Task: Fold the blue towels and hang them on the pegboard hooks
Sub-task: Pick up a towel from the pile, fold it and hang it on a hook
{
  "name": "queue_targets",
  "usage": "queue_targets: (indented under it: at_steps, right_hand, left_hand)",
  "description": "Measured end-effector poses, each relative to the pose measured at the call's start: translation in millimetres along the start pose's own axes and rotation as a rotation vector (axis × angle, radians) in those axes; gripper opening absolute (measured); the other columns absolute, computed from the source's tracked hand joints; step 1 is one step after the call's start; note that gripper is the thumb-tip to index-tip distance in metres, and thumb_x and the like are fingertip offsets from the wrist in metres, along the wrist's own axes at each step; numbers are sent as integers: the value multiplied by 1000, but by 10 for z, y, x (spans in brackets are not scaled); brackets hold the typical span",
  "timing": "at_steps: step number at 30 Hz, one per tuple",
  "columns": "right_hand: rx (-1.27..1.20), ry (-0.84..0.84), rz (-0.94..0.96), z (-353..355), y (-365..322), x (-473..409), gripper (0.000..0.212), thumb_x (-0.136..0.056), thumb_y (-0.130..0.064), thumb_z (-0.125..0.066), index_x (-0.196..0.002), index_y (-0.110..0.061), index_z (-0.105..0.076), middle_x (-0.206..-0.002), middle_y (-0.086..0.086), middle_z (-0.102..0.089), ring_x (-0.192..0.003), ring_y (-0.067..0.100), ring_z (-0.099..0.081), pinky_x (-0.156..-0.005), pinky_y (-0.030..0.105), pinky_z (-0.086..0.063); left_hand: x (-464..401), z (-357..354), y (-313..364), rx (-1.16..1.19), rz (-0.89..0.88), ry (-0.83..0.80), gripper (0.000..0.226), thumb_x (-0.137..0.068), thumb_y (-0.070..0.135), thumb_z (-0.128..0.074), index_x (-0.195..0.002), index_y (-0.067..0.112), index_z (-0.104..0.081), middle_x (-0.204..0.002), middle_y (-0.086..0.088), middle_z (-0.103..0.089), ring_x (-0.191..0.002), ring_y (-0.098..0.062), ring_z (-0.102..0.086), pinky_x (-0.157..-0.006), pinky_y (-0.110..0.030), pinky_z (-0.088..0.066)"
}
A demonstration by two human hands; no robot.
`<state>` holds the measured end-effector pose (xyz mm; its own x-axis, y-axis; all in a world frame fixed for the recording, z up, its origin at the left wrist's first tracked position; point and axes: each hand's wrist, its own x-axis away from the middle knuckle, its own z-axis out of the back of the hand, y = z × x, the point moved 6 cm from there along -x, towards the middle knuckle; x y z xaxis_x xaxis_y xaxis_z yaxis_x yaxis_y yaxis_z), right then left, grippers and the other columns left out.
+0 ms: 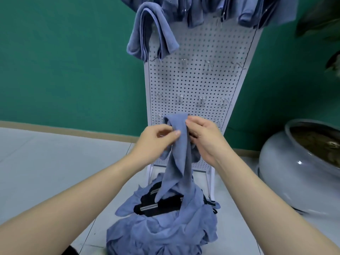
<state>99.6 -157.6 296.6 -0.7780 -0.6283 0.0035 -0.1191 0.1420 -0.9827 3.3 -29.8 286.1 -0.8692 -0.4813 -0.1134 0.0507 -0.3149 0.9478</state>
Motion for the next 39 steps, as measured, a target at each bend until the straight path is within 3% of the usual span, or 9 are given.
queue_targets:
  at_steps: [6,12,17,20,23,28,32,36,39]
  right_hand:
    - [6,-24,7,80,188,51,39,-97,9,-59,-132,-7,-66,-120,17,-72,-106,20,-70,-90,25,-58]
    - [196,62,-17,174,356,95,29,-92,0,-71,-115,-14,-60,-85,5,-69,-59,4,-64,-58,18,-49]
    - [301,117,-95,258,540,60,28,-87,-27,-80,-97,-4,-68,-98,20,-76,-88,31,-76,-78,43,-60]
    - [282,66,-151,215,594,76,39,-92,-33,-75,-106,3,-71,-100,18,-78,-93,28,-77,-77,34,-60]
    - [210,-7,-182,126,602,111,33,-98,-24,-68,-110,7,-71,-100,19,-78,-88,25,-77,-70,27,-59]
    - [146,-23,-115,74,574,109,21,-101,-8,-59,-107,8,-72,-101,20,-77,-93,35,-76,-75,31,-61]
    - [144,19,-48,79,479,123,18,-101,-10,-60,-103,5,-70,-87,19,-72,-76,22,-66,-64,25,-55]
    - [187,26,-9,91,450,121,26,-95,-20,-66,-108,3,-70,-109,28,-72,-97,39,-73,-86,50,-58]
    - [177,4,-66,87,494,143,23,-102,-16,-60,-112,1,-71,-111,22,-75,-102,30,-74,-88,39,-59]
  left_hand:
    - [135,-226,-151,6,-77,-60,48,-92,0,-70,-134,23,-65,-102,-3,-74,-80,-28,-72,-90,-44,-61]
    - [127,-398,-309,296,59,-93,56,-92,-17,-58,-138,15,-61,-106,-9,-78,-97,-19,-74,-86,-29,-60]
    - [76,-404,-287,356,36,-220,57,-90,-21,-56,-129,20,-66,-115,-6,-73,-103,-14,-69,-88,-23,-54]
    - [55,-321,-253,325,-5,-271,54,-89,-25,-52,-133,6,-64,-128,-9,-70,-114,-15,-68,-102,-29,-53]
    - [68,-262,-221,318,-25,-260,54,-87,-28,-53,-129,4,-65,-127,-8,-71,-108,-15,-71,-96,-27,-56]
    - [54,-125,-244,210,-23,-69,49,-84,-16,-69,-116,22,-66,-98,-9,-66,-79,-18,-68,-80,-28,-57]
    - [46,-68,-408,162,142,-49,26,-88,18,-80,-97,10,-58,-72,-3,-67,-68,-18,-62,-71,-38,-53]
    - [122,-214,-462,79,190,-278,56,-96,49,-64,-101,-5,-72,-102,-27,-74,-85,-28,-67,-82,-47,-55]
    - [150,-233,-435,149,184,-272,41,-102,36,-60,-105,-2,-75,-107,-21,-77,-105,-34,-73,-102,-54,-52]
